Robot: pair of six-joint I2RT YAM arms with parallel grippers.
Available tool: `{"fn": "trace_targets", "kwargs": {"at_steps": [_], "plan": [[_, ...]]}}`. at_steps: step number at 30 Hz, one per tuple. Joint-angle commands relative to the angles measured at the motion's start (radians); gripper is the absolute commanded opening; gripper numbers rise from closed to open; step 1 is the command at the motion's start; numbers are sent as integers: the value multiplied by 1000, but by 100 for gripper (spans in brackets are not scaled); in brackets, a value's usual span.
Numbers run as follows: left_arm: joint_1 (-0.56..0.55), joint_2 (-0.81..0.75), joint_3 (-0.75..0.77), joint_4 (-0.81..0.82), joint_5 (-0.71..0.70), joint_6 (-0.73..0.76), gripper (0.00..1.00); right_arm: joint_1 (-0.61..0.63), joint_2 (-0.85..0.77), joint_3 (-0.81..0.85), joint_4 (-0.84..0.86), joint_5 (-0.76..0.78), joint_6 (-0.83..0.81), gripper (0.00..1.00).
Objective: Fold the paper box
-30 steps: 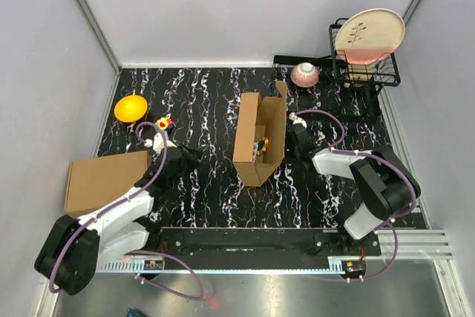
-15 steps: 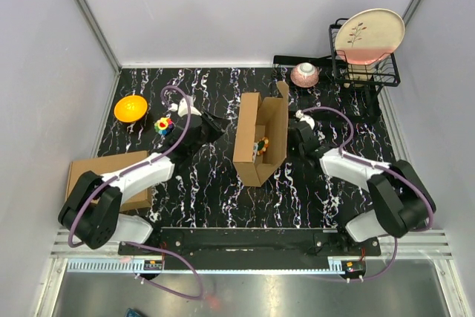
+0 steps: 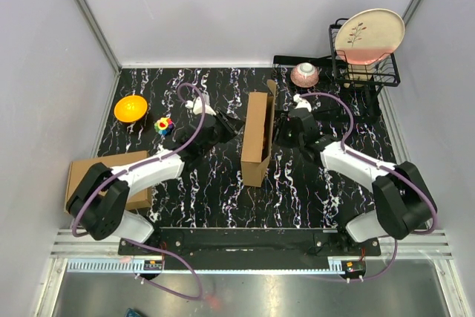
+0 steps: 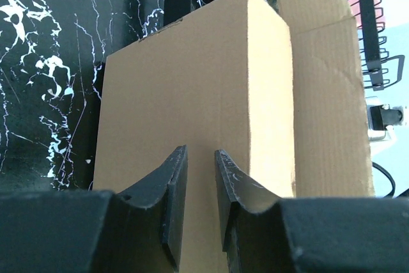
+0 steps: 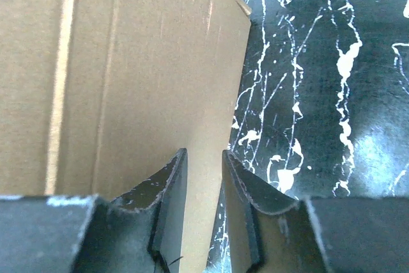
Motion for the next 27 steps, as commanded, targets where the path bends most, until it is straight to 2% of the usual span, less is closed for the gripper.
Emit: {"fn": "trace_targets", "kwargs": {"at_steps": [1,15,27], "plan": [[-17,23,40,59,25,15,27,8,28,37,94,-89,14,35],[-57,60,46,61,27,22,27,53,76,79,110,-113,-20,35],[-56,32,-5,55,1,28,27,54,-8,164,3,91,-81,40]]}}
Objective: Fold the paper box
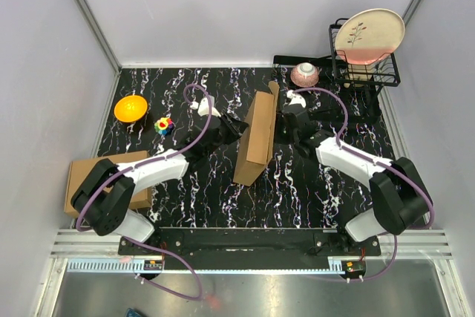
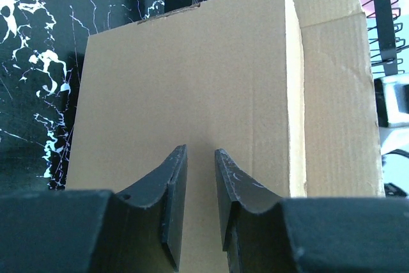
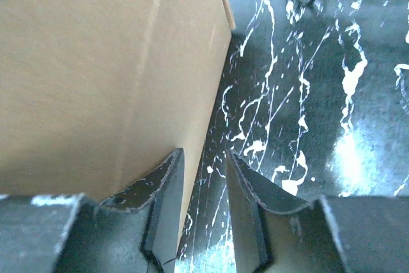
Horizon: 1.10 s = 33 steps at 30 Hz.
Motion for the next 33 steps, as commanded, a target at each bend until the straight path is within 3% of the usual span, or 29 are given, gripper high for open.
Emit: {"fn": "trace_targets", "kwargs": {"at_steps": [1,19,33], "plan": [[-18,-18,-19,35,19,11,27,19,-66,111,-11,78,-54,39],[11,-116,-64,-7,4,46,28,17,-3,134,2,57,-25,40],[9,-58,16,-10,46,54,29,17,6,119,40,28,-16,40]]}}
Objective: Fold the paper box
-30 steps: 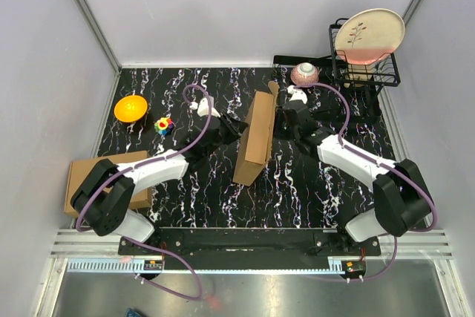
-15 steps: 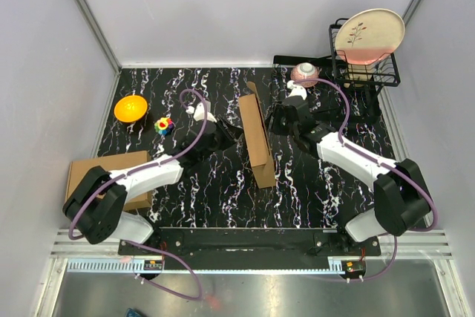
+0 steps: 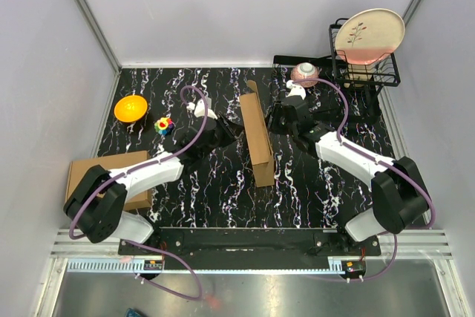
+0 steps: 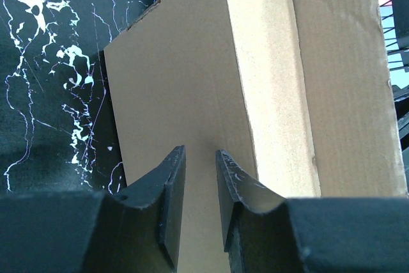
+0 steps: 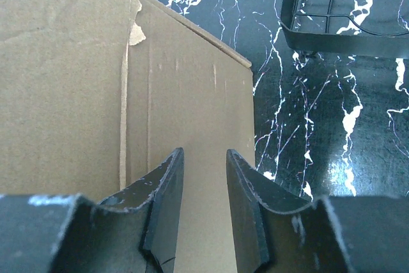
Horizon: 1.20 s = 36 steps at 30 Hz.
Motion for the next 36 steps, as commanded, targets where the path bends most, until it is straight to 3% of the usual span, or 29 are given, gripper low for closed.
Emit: {"fn": "trace_targets", "kwargs": {"at_steps": [1,22,29,36], "plan": [[-3,11,44,56,34,5,29,12,5,12,58,-29,13,40],[42,-70,-20,29,15,25,31,-97,45,39,74,-38,15,42],[48,-93,-34,15,2,38,31,-177,160,74,193,-201,70,41],[48,-64,-20,30,39,36,31,-178,217,116,313,-282,131,40]]}}
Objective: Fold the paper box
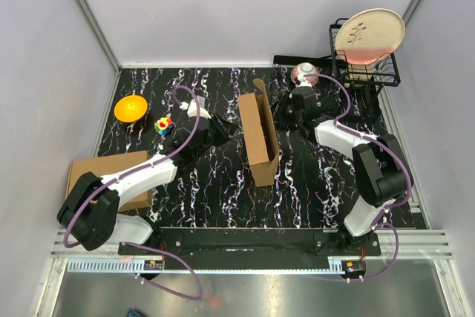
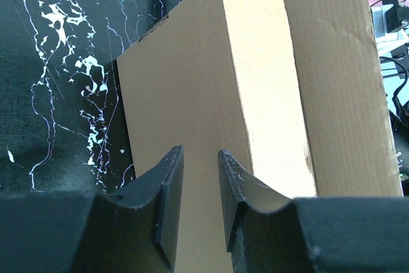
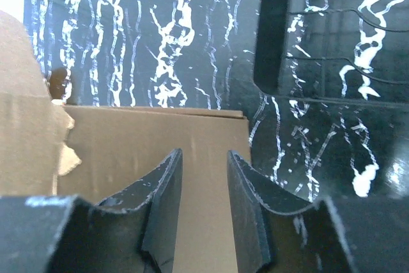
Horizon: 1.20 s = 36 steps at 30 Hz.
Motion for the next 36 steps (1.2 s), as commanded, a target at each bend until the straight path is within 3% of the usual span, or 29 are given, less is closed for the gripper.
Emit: {"fn": "trace_targets", "kwargs": {"at_steps": [1,16,28,36], "plan": [[5,1,12,49,36,14,31,4,15,83,127,-90,51,40],[4,34,9,70,80,5,31,15,140,123,200,-312,113,39],[-6,-37,-44,57,68,-1,31,18,254,205,214,-593,107,40],[-35,-98,-80,34,33,-12,32,18,272,231,196,-679,87,40]]}}
